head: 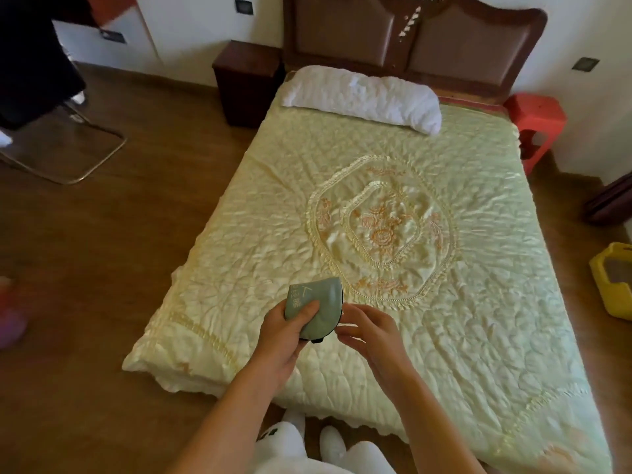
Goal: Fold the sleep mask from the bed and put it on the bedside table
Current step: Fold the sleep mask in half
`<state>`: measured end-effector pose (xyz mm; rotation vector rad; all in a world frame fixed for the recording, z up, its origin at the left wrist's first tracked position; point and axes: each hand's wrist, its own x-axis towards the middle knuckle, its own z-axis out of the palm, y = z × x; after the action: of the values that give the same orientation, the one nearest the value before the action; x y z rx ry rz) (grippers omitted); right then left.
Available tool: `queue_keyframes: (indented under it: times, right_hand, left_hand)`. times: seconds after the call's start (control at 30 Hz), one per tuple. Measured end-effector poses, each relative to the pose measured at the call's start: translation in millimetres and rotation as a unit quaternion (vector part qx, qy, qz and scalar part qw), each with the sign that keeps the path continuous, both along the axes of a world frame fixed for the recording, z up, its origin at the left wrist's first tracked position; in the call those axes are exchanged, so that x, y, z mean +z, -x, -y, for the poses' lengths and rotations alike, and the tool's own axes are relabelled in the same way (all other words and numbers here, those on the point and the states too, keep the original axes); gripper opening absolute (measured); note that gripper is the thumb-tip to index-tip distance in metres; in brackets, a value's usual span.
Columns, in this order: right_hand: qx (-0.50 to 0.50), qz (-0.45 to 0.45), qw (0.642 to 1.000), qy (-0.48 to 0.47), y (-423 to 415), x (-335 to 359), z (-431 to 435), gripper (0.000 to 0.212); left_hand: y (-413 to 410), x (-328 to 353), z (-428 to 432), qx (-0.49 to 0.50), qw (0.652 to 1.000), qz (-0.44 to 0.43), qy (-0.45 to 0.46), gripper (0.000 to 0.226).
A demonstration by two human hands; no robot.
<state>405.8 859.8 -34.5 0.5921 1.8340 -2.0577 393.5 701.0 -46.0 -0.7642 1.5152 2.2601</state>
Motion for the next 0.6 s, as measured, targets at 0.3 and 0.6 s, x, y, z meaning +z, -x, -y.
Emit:
queue_keyframes:
  times: [0.3, 0.6]
  right_hand:
    - [0.194, -0.011, 0.981, -0.004, -6.5, -9.8, 36.4, 0.02]
    - [0.389, -0.016, 0.921, -0.008, -44.6, -12.3, 110.7, 0.025]
  left_hand:
    - [-65.5, 1.2, 26.9, 0.177, 0.984, 0.01, 0.007, 0.028]
    - [-159.1, 4.8, 64.3, 0.372, 0.928, 0.008, 0.0, 0.031]
